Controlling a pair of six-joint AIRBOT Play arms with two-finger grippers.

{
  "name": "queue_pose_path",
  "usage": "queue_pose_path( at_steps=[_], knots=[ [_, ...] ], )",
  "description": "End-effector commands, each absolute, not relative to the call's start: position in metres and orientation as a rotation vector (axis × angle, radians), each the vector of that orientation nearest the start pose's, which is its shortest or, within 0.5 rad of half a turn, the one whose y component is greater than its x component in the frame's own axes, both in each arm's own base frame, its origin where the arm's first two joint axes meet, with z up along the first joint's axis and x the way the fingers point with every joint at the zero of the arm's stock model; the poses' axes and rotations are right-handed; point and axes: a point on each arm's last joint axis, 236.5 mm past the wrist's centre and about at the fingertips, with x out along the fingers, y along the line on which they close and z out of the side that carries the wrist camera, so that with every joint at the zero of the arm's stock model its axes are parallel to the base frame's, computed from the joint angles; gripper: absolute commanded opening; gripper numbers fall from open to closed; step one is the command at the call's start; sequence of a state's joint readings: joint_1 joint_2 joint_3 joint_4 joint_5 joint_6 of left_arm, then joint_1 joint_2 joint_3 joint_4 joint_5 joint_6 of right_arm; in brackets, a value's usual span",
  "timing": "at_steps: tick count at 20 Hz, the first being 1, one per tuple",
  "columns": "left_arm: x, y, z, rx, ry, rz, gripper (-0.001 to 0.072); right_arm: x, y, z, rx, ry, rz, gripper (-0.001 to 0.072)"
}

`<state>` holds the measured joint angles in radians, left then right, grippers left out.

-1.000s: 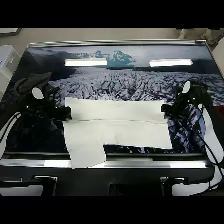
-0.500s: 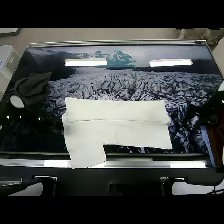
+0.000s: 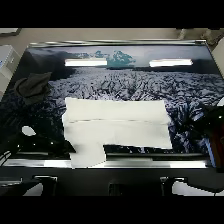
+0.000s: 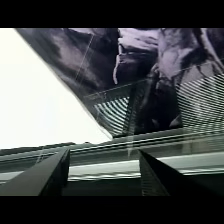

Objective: Fold the clothes and pants, and hang the long-sleeved shirts on hangers.

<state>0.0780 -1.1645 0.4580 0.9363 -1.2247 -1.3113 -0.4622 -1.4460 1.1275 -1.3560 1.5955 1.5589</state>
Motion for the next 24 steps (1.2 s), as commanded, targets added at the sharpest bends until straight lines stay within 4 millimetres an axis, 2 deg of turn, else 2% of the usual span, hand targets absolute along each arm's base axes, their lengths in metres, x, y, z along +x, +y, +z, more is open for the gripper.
queue_pose_path(
  at_steps=[1,3,4,6,8,10,12,15,17,18,19,20,22,24],
  knots=[
    [0.174,-0.124,-0.12,-0.573,1.721,-0.326,0.0354,0.26,-0.066,-0.047,0.653,1.816,-0.124,0.0514],
    [0.176,-0.125,-0.122,-0.576,1.716,-0.31,0.01,0.257,-0.065,-0.046,0.655,1.828,-0.121,0.0504],
    [0.176,-0.125,-0.121,-0.575,1.718,-0.312,0.003,0.253,-0.063,-0.049,0.657,1.837,-0.117,0.0504],
    [0.176,-0.124,-0.121,-0.565,1.713,-0.318,0.0021,0.237,-0.051,-0.063,0.687,1.865,-0.108,0.0523],
    [0.175,-0.125,-0.121,-0.566,1.716,-0.32,0.0021,0.22,-0.029,-0.083,0.73,1.887,-0.038,0.0559],
    [0.175,-0.125,-0.119,-0.565,1.713,-0.325,0.002,0.21,-0.023,-0.098,0.734,1.893,-0.026,0.0557],
    [0.177,-0.125,-0.115,-0.567,1.699,-0.323,0.002,0.21,-0.022,-0.106,0.738,1.874,-0.037,0.0539],
    [0.18,-0.125,-0.11,-0.563,1.673,-0.329,0.002,0.222,-0.024,-0.111,0.744,1.82,-0.053,0.0529],
    [0.181,-0.126,-0.108,-0.561,1.664,-0.332,0.002,0.227,-0.024,-0.115,0.756,1.804,-0.058,0.0453],
    [0.181,-0.126,-0.107,-0.561,1.662,-0.334,0.002,0.229,-0.023,-0.117,0.768,1.801,-0.06,0.034],
    [0.18,-0.126,-0.107,-0.559,1.663,-0.337,0.002,0.231,-0.021,-0.118,0.786,1.795,-0.057,0.0153],
    [0.18,-0.126,-0.106,-0.556,1.664,-0.339,0.002,0.234,-0.018,-0.116,0.805,1.786,-0.048,0.0037],
    [0.187,-0.12,-0.1,-0.532,1.647,-0.34,0.002,0.245,-0.01,-0.106,0.818,1.753,0.026,0.0035],
    [0.212,-0.11,-0.081,-0.51,1.582,-0.339,0.0018,0.265,-0.01,-0.087,0.82,1.69,0.072,0.0035]
  ],
)
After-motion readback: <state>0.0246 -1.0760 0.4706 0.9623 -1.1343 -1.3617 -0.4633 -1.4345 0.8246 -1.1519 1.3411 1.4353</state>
